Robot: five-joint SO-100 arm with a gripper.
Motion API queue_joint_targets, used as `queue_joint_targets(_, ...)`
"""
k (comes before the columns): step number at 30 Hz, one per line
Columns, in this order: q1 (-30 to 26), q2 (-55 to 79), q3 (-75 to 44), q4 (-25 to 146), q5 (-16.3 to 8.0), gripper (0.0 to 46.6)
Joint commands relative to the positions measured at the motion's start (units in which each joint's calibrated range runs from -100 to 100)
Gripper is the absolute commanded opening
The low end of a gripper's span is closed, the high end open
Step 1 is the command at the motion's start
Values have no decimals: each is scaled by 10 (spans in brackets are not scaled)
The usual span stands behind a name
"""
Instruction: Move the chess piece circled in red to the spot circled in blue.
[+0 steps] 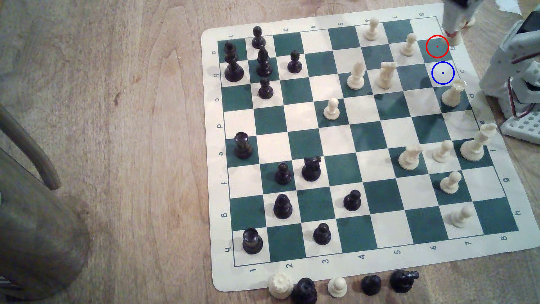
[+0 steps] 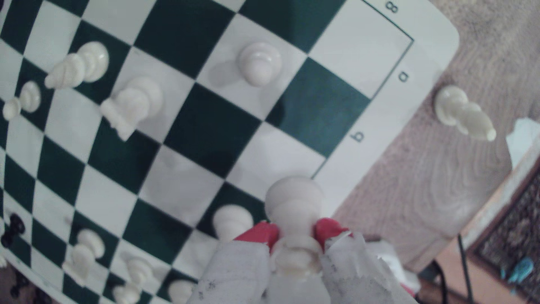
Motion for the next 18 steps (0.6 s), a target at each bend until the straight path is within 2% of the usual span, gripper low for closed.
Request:
queue_joint_targets(1,-35,-57,11,20,-12,2)
queue_joint_targets(7,-72,-68,108,-27,-26,2)
queue_joint_targets(18,-71,3,153,-108,-26,2)
